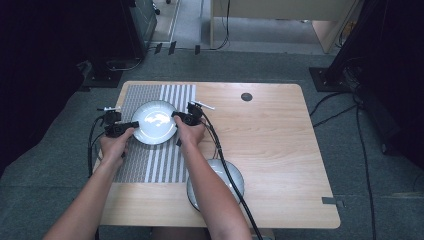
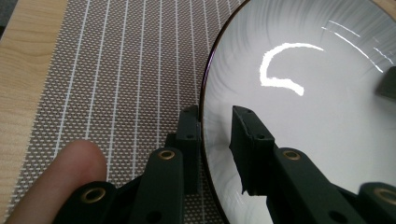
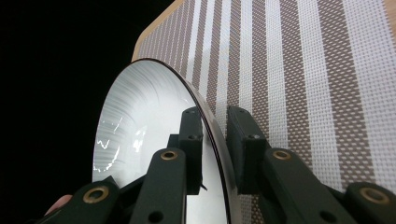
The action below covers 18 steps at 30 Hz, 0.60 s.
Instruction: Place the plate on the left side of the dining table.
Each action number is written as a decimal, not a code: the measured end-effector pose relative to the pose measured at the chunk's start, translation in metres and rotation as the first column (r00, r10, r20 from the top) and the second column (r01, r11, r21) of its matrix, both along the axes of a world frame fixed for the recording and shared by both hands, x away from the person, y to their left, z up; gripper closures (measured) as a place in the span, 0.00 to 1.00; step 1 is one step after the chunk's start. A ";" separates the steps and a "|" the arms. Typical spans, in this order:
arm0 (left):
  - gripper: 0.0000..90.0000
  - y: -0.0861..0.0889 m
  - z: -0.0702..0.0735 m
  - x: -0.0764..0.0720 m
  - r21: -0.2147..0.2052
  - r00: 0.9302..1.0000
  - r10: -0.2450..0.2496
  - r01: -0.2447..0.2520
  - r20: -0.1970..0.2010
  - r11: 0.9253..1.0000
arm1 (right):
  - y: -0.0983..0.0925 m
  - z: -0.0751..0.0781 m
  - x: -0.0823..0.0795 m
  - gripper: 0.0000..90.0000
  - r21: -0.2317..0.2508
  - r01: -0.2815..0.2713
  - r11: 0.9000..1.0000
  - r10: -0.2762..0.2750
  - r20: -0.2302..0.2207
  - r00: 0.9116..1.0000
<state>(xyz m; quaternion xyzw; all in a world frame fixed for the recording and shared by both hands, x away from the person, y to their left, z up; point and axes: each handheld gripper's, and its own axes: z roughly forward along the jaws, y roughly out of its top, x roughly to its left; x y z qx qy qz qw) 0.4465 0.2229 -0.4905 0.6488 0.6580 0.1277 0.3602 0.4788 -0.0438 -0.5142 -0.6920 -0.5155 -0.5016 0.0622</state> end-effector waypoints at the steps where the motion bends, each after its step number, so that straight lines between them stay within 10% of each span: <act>1: 0.82 0.000 -0.001 0.001 -0.003 1.000 0.002 -0.002 -0.004 1.000 | 0.000 -0.001 0.001 0.85 -0.002 0.002 1.000 -0.002 0.001 1.000; 18: 0.79 -0.002 -0.007 0.007 -0.020 1.000 0.013 -0.013 -0.017 1.000 | 0.003 -0.014 0.007 0.78 -0.070 -0.056 0.996 0.058 0.024 0.998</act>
